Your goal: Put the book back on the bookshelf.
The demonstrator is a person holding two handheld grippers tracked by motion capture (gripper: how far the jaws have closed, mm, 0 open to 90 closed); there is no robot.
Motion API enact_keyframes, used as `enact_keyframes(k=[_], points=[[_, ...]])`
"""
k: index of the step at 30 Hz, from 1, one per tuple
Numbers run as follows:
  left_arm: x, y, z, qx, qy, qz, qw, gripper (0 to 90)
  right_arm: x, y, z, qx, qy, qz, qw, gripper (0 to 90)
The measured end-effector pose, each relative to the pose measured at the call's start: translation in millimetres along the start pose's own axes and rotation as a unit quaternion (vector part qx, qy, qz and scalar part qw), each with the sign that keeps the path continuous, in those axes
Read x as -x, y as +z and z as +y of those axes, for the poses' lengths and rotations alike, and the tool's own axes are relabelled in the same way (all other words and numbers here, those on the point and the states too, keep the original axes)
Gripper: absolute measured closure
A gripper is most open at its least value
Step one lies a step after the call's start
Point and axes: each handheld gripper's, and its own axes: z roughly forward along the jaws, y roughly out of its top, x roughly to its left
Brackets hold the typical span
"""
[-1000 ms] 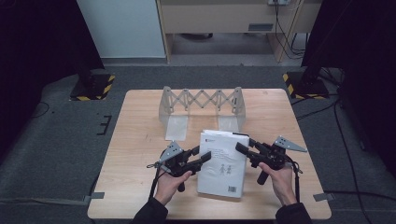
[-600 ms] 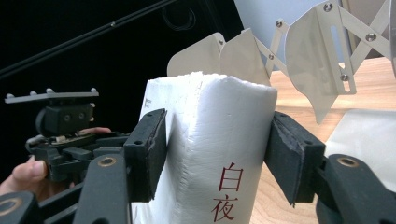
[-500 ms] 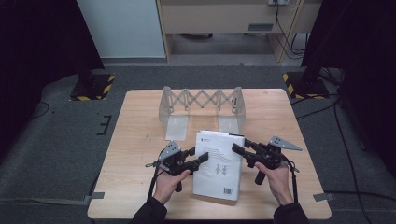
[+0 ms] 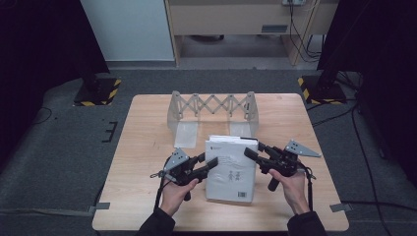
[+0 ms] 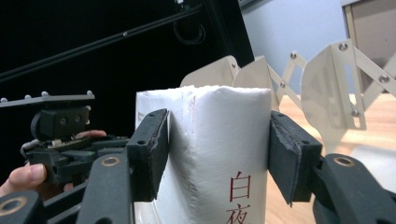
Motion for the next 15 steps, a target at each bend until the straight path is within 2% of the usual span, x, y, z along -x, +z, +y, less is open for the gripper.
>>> enact_keyframes(k=[3,6,11,15], points=[[4.3,-1.6,-2.0,0.006,0.010,-0.002,0.9999,54.1,-0.5,-8.3,-0.5,-0.004,-0.005,0.007,1.0000,43.0],[5.0,-4.5,-4.6,0.013,0.004,-0.011,0.9999,51.4,-5.4,-11.2,2.3,-0.018,-0.024,0.008,0.9995,42.2],[6.3,-7.5,-11.2,-0.008,0.001,-0.019,0.9998,50.2,-8.1,-14.2,0.5,-0.015,-0.032,0.008,0.9993,41.4],[5.7,-10.0,-12.7,-0.009,-0.006,-0.027,0.9996,50.8,-9.2,-14.8,0.5,-0.017,-0.036,0.008,0.9992,41.8]])
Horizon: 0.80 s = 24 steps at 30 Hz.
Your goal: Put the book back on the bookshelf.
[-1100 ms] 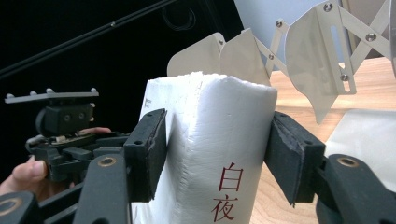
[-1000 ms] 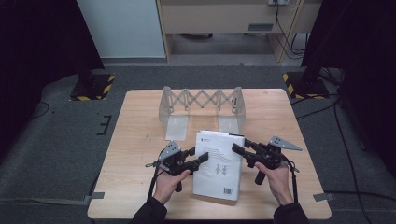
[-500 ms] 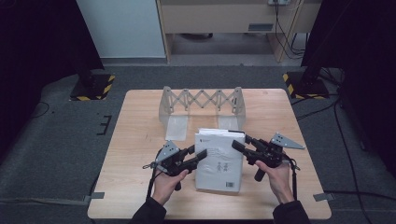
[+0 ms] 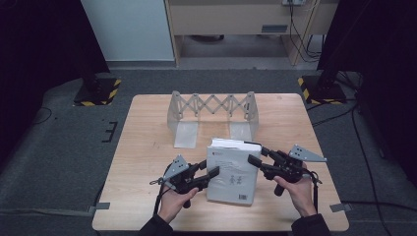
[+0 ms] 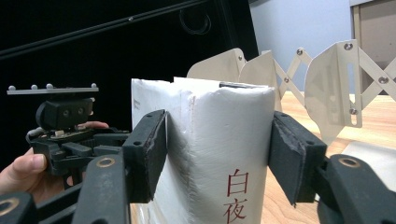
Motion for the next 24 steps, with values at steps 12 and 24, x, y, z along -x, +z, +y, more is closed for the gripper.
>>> enact_keyframes(k=[12,24], points=[[-26.3,2.5,8.3,-0.013,-0.033,-0.009,0.9993,23.1,-0.5,-4.0,0.3,0.000,-0.008,0.017,0.9998,44.3],[-20.0,22.4,4.9,-0.044,-0.019,-0.015,0.9987,32.4,3.8,-0.3,-2.1,0.002,0.003,-0.007,1.0000,44.6]])
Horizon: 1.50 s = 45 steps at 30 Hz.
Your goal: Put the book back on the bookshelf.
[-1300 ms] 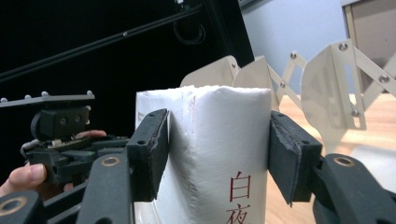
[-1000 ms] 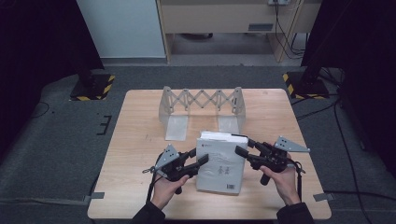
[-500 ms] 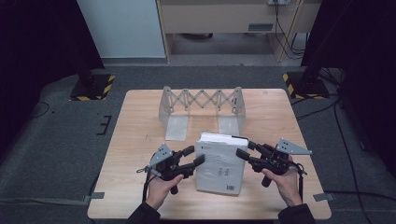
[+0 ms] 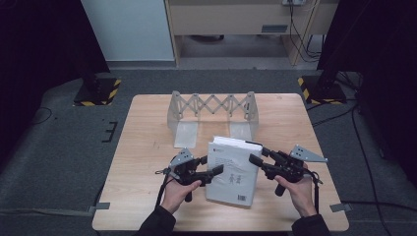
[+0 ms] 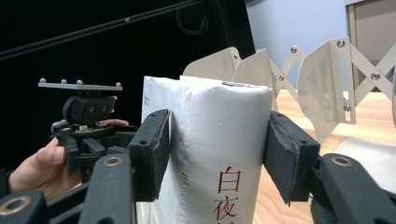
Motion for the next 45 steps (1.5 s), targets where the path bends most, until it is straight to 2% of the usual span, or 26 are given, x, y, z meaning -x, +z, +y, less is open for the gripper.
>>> enact_keyframes(k=[1,6,7,11,14,19,23,25,29,37,40,45], points=[[0.0,-0.7,0.6,0.000,0.002,0.002,1.0000,32.5,-0.3,0.9,0.3,0.001,0.000,0.000,1.0000,44.7],[1.9,-2.9,3.8,0.008,0.045,0.012,0.9989,32.7,-4.6,3.2,4.1,0.011,-0.017,0.006,0.9998,45.4],[1.9,-2.9,3.8,0.009,0.046,0.012,0.9988,32.7,-5.1,3.0,5.0,0.010,-0.023,0.007,0.9997,45.5],[2.6,-5.4,0.4,0.015,0.053,0.003,0.9985,31.9,-6.0,1.0,5.4,0.005,-0.022,0.016,0.9996,45.3],[5.6,-9.4,-3.1,0.022,0.050,-0.003,0.9985,30.7,-9.7,-1.0,7.8,-0.007,-0.030,0.030,0.9991,43.2],[6.8,-14.8,-9.2,0.031,0.043,-0.015,0.9985,29.8,-15.1,4.4,7.2,-0.020,-0.029,0.050,0.9981,37.0],[6.0,-15.7,-11.9,0.020,0.042,-0.018,0.9988,28.9,-20.0,14.6,8.6,-0.034,-0.040,0.057,0.9970,33.2],[4.5,-15.8,-15.0,0.016,0.034,-0.020,0.9991,28.4,-21.8,18.5,10.7,-0.036,-0.043,0.061,0.9966,31.7],[3.6,-14.6,-19.6,0.005,0.033,-0.020,0.9992,28.2,-23.3,23.3,15.1,-0.040,-0.048,0.066,0.9959,29.4],[2.1,-13.8,-21.9,0.002,0.030,-0.020,0.9993,28.1,-22.3,25.5,27.7,-0.044,-0.056,0.071,0.9949,31.1],[0.5,-15.9,-22.7,0.001,0.023,-0.018,0.9996,28.1,-22.5,27.3,30.2,-0.044,-0.052,0.074,0.9949,35.7],[-4.6,-22.0,-24.3,0.000,0.018,-0.002,0.9998,27.1,-21.7,29.5,31.8,-0.051,-0.052,0.071,0.9948,35.5]])
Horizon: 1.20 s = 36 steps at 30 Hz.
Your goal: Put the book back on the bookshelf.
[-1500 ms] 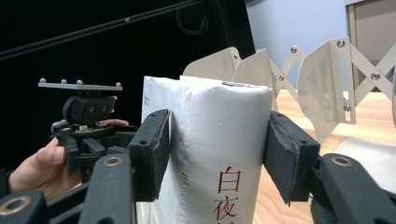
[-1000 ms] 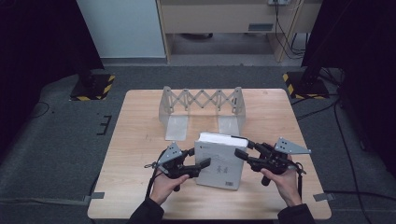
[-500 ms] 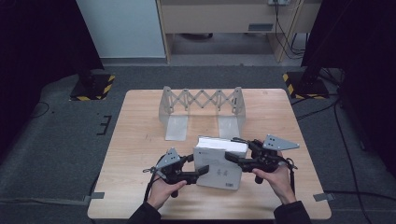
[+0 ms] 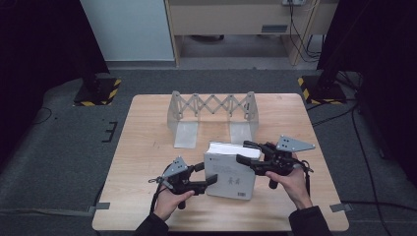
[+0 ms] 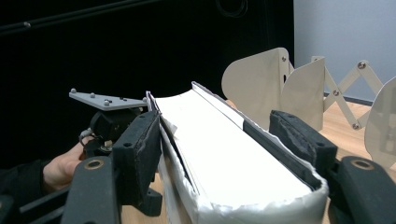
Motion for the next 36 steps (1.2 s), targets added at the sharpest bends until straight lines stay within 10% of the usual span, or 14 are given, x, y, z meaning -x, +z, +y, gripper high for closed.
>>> enact_keyframes(k=[36], points=[[-0.4,9.5,-10.3,-0.029,-0.002,-0.019,0.9994,29.3,7.7,27.1,32.6,-0.115,-0.026,0.061,0.9912,36.9]])
